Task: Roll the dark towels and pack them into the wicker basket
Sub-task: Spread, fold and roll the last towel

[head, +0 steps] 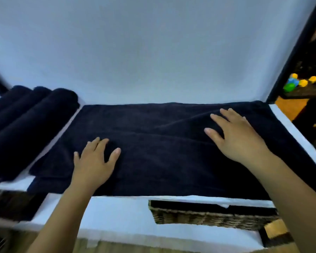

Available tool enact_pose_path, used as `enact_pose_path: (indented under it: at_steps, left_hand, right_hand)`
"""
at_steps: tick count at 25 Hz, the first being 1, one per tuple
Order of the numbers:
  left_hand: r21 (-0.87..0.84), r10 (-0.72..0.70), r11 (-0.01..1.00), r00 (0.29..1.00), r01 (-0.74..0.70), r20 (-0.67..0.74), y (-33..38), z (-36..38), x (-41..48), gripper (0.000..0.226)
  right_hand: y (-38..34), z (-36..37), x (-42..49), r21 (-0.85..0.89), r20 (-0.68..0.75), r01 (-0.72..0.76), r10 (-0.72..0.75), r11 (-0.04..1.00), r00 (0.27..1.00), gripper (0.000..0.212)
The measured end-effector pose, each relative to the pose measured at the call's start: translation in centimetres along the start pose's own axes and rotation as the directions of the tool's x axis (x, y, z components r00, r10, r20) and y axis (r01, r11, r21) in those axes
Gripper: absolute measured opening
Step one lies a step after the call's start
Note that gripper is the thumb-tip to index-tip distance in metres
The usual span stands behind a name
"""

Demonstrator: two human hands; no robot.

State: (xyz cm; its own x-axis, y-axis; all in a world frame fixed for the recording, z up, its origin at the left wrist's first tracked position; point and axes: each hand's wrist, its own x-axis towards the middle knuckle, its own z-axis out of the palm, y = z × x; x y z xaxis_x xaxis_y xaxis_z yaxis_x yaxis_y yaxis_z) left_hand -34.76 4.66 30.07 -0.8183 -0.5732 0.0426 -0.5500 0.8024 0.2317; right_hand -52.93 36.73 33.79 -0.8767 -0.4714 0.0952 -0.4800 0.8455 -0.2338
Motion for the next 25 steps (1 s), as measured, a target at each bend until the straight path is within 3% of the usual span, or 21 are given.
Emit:
enact_pose_path:
  at_steps: [2,5,8,10,12,13,15,18,21,23,25]
  left_hand:
    - [0.049,-0.023,0.999,0.999,0.021,0.035,-2.3,0.6,-0.8,0.078]
    - [0.070,-0.021,0.997,1.000,0.020,0.007,-4.0,0.9,-1.0,0.082]
    - [-0.162,-0.130,0.983,0.946,0.085,-0.296,-7.8,1.0,-4.0,0.066]
    - [-0.386,-0.405,0.892,0.795,0.235,-0.451,-10.0,0.9,-6.5,0.045]
    - [-0.694,-0.678,0.641,0.666,0.328,-0.311,-10.7,0.7,-7.1,0.037]
    - [-0.818,-0.751,0.478,0.632,0.321,-0.191,-10.8,0.5,-7.0,0.037]
    - [-0.941,-0.816,0.223,0.576,0.253,-0.039,-11.5,-0.1,-6.3,0.037]
    - [-0.984,-0.822,-0.067,0.549,0.168,0.149,-12.8,-0.9,-5.6,0.039]
    - [-0.980,-0.802,-0.157,0.563,0.124,0.200,-13.3,-1.4,-5.7,0.029]
    - [-0.982,-0.800,-0.151,0.570,0.110,0.187,-13.6,-1.3,-5.8,0.018]
    - [-0.984,-0.784,-0.152,0.596,0.091,0.176,-14.1,-1.2,-6.0,0.006]
  right_hand:
    - [-2.7,1.9,3.2,-0.015,0.089,0.110,-0.108,0.994,0.990,0.070]
    - [-3.7,5.3,5.1,-0.118,0.237,0.151,-0.120,0.981,0.964,0.081]
    - [-3.5,5.8,5.2,-0.058,0.109,0.097,-0.090,0.994,0.990,0.074]
    - [-6.3,5.5,4.4,0.033,-0.100,0.152,-0.148,0.988,0.984,0.056]
    - [-13.0,5.6,3.4,0.119,-0.278,0.418,-0.374,0.901,0.885,0.041]
    - [-17.4,6.0,2.7,0.155,-0.278,0.546,-0.494,0.823,0.824,0.035]
    - [-26.0,7.2,1.1,0.199,-0.147,0.690,-0.675,0.696,0.723,0.035]
    - [-34.3,9.8,0.6,0.105,0.082,0.731,-0.739,0.674,0.669,0.051]
    - [-36.9,12.2,1.1,-0.130,0.137,0.744,-0.731,0.656,0.668,0.045]
    - [-37.1,12.8,1.4,-0.114,-0.031,0.755,-0.762,0.645,0.646,0.031]
    - [-36.9,12.7,1.0,0.031,-0.267,0.779,-0.746,0.627,0.611,0.024]
